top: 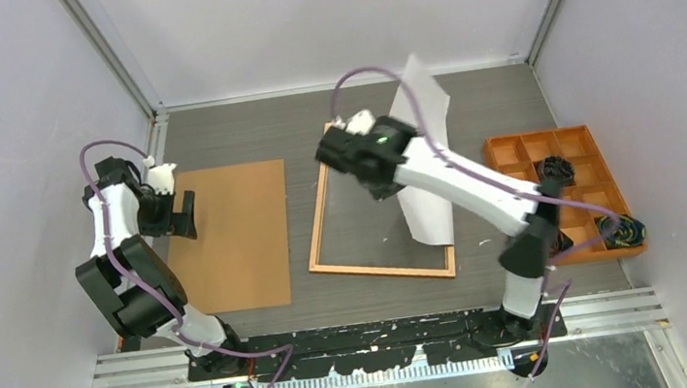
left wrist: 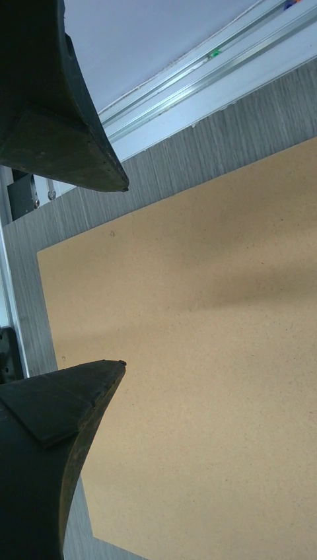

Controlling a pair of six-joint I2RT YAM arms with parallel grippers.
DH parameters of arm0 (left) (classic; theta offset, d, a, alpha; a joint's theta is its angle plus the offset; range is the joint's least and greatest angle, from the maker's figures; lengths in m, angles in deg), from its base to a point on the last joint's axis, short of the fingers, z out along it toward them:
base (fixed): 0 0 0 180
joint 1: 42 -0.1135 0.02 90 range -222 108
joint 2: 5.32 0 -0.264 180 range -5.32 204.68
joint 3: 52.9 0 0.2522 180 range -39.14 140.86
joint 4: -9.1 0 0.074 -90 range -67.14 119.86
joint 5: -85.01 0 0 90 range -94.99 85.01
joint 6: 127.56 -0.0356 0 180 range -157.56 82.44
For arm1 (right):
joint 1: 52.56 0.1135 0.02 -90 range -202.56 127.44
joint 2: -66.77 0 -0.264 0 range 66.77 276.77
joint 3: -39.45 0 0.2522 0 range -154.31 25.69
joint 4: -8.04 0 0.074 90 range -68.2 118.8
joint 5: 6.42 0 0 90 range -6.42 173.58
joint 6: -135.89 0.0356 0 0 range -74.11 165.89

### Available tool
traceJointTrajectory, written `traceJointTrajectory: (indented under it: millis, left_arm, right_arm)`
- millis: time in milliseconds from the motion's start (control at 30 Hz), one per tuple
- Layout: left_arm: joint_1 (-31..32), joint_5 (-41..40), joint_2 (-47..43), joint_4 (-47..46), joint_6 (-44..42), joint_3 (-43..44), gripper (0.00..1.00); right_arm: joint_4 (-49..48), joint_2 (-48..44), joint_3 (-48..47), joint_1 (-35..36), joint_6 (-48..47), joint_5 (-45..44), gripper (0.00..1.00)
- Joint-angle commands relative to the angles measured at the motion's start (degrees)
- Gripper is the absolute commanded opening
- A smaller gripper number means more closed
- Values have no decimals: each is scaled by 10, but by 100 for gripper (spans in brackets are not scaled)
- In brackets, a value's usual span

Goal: Put the photo into the frame
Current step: Turn over the photo from the photo frame.

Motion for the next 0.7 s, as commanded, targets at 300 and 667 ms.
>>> traceJointTrajectory:
  millis: [300, 667]
  left_arm:
    - [-4, 0, -30, -17, -7, -15, 100]
    - [-4, -18, -38, -26, -20, -28, 100]
  right_arm:
    - [-154, 151, -51, 11, 161, 210, 1]
    - [-172, 336, -216, -9, 281, 337, 1]
